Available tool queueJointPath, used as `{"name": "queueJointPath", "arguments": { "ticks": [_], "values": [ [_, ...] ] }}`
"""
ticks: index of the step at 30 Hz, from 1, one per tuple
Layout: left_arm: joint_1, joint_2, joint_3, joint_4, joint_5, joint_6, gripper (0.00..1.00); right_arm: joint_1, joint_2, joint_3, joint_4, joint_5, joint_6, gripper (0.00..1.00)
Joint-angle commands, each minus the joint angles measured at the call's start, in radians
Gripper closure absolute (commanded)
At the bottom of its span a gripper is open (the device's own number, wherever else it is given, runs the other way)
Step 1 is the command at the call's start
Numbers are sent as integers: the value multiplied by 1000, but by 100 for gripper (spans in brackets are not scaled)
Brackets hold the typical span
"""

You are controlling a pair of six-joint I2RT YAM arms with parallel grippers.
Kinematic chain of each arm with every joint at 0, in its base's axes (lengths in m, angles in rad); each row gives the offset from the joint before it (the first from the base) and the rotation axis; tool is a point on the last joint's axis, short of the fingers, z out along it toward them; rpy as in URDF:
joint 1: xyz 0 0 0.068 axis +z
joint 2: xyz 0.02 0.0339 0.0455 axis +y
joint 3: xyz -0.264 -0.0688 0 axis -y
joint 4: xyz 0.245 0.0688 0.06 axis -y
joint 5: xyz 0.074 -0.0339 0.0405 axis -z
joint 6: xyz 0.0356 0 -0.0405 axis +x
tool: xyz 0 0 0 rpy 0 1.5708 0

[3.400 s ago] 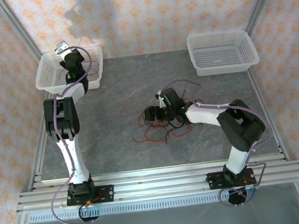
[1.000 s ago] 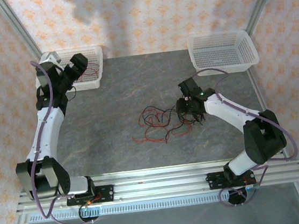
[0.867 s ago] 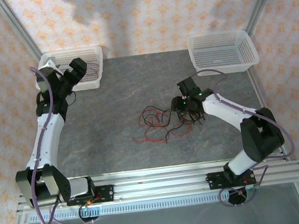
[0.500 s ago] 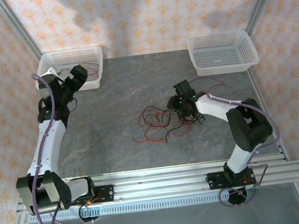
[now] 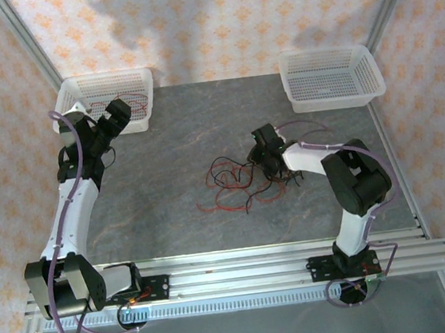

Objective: Untangle the cables

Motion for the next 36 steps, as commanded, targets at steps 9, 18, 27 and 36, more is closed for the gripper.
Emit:
{"name": "queueJointPath", "arguments": {
  "ticks": [9,18,27,36],
  "values": [
    [-36,-5,-3,-5,-26,19,5,42,53,71,17,155,-49,95],
    [-166,-3,-13,-34,-107,35,6,52,-75,139,-51,162,-148,100],
    [-368,22,-133,141,-92,44,8,49,-258,299,-205,99,-262,100],
    [-620,31,-174,280,-108,219,8,26,-329,413,-244,26,-291,100]
  ]
}}
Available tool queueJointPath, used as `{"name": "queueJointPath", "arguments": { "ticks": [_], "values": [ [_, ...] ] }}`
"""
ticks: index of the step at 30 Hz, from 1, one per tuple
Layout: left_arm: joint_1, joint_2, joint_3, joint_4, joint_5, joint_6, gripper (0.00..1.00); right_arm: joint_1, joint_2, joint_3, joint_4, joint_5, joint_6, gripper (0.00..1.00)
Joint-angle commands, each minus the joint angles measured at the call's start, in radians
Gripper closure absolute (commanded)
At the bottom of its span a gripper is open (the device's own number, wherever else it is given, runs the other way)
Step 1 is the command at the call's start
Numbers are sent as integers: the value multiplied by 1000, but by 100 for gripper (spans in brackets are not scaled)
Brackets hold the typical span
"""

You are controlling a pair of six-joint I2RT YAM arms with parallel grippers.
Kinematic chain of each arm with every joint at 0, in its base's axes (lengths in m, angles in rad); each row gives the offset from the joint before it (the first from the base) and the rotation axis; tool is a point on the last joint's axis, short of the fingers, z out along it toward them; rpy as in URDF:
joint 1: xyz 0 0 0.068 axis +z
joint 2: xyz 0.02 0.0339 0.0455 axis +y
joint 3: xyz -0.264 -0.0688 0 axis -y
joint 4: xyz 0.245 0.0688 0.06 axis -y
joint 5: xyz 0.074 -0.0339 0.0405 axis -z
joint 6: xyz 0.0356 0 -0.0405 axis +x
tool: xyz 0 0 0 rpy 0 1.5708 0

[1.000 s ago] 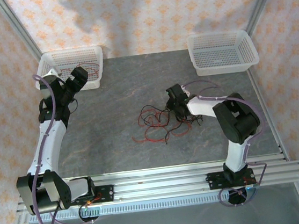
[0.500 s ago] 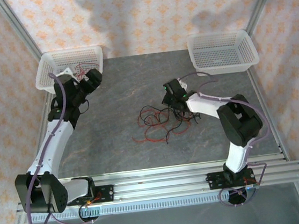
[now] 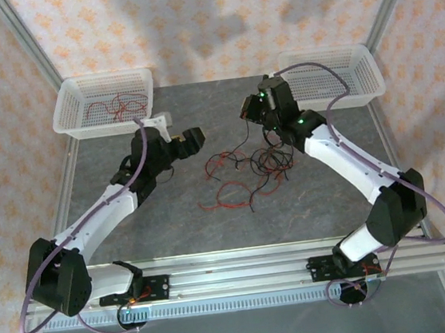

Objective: Untangle the cables

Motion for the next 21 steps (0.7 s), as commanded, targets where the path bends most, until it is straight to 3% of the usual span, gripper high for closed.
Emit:
{"name": "queueJointPath", "arguments": {
  "ticks": [1,4,7,13,17,21],
  "values": [
    [-98,-15,-5,114,-27,142,8,-14,-15,52,-57,-26,-31,100],
    [-201,-29,-6,132,-79,270,8,-20,-8,85,-69,-44,-34,100],
    [-295,-18,-17,143,-201,399,7,-26,-7,116,-80,-65,-32,100],
    [-339,61,-53,281,-366,517,6,-32,-9,166,-109,-80,-32,100],
    [-339,145,-36,358,-381,556,6,-32,-19,186,-119,-96,-27,100],
    [-340,246,8,413,-304,539,6,-32,-30,216,-130,-112,-22,100]
  ]
}}
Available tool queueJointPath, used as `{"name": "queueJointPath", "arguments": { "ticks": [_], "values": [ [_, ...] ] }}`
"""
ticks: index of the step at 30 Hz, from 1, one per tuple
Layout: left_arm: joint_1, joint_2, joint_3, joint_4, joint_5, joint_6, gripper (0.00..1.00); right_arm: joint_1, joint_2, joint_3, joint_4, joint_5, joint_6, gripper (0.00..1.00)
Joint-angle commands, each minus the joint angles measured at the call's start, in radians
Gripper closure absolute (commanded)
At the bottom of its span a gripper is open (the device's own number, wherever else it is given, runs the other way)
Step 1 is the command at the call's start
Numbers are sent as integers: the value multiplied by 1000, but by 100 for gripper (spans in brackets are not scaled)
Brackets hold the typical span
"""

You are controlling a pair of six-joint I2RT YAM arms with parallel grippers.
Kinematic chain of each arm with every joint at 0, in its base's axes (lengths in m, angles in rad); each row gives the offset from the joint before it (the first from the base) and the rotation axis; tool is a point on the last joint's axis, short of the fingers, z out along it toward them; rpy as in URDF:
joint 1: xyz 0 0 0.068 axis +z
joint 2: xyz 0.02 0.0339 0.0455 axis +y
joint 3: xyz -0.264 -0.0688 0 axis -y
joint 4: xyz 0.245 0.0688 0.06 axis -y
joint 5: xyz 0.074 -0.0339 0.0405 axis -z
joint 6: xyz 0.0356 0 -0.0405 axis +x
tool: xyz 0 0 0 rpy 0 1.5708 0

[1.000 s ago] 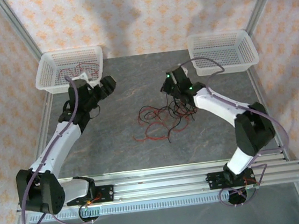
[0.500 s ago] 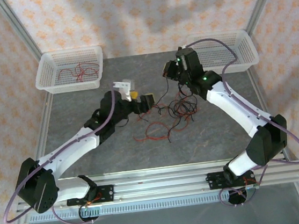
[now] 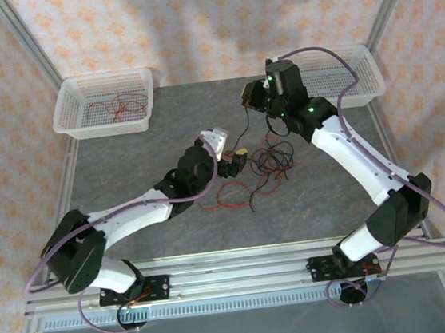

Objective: Untangle the cables

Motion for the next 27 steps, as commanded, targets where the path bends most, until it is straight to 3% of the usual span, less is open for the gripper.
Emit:
{"name": "queueJointPath", "arguments": {
  "ticks": [1,14,19,25,27],
  "values": [
    [-3,63,40,129,34,16,7,-5,-32,59,-19,-20,-9,100],
    [1,298,-50,393,-112,-94,26,-6,-59,258,-95,-19,-32,100],
    [24,355,-90,451,-101,-167,31,-5,-50,381,-137,15,-59,100],
    [41,368,-133,481,-91,-214,59,-12,-14,540,-185,54,-101,100],
    [43,362,-149,488,-95,-222,77,-17,2,580,-195,60,-111,100]
  ]
}}
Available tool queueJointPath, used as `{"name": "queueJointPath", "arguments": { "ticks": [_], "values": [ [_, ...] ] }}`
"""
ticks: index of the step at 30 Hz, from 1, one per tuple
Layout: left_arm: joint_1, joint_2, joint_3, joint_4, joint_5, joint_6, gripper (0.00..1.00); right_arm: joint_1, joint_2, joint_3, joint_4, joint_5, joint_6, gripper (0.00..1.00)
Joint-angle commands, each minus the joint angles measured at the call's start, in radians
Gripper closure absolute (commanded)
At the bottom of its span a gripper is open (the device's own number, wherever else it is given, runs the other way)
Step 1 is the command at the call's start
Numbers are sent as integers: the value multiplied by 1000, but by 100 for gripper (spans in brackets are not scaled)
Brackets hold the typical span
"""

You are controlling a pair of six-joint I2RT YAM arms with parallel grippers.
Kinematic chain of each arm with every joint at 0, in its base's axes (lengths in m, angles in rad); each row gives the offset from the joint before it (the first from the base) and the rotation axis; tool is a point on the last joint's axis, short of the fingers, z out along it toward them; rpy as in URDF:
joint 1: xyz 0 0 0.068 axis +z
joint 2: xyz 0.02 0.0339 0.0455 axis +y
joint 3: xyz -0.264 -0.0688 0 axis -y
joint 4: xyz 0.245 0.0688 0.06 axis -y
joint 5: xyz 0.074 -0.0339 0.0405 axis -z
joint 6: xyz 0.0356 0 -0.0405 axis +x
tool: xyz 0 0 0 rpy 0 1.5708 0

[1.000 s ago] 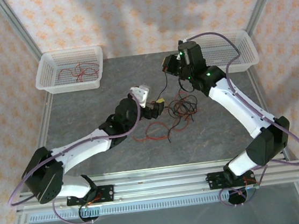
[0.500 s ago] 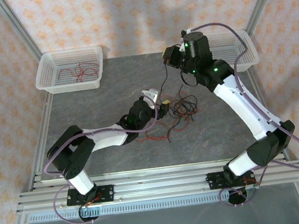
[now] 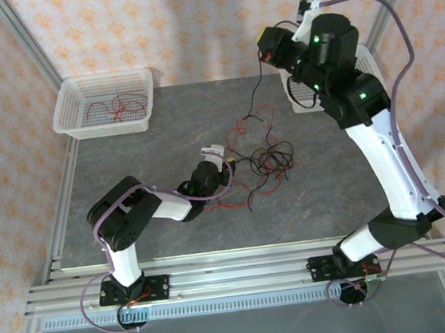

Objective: Untangle the cables

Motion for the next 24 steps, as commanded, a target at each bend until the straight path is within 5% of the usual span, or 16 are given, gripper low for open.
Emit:
{"name": "queueJointPath", "arguments": {
  "ticks": [1,3,10,17,24],
  "values": [
    [6,-6,-25,71,-19,-30,86,-11,25,73,-33,33,-41,100],
    [7,-12,-34,70,-25,-34,100,-16,37,94,-38,32,-46,100],
    [7,-101,-77,40,22,-60,100,-27,39,63,-24,40,-51,100],
    [-13,-339,-90,-158,101,-22,55,-30,7,-80,27,29,-36,100],
    [-39,-436,-29,-277,147,27,33,-30,-30,-212,91,-25,-5,100]
  ]
}}
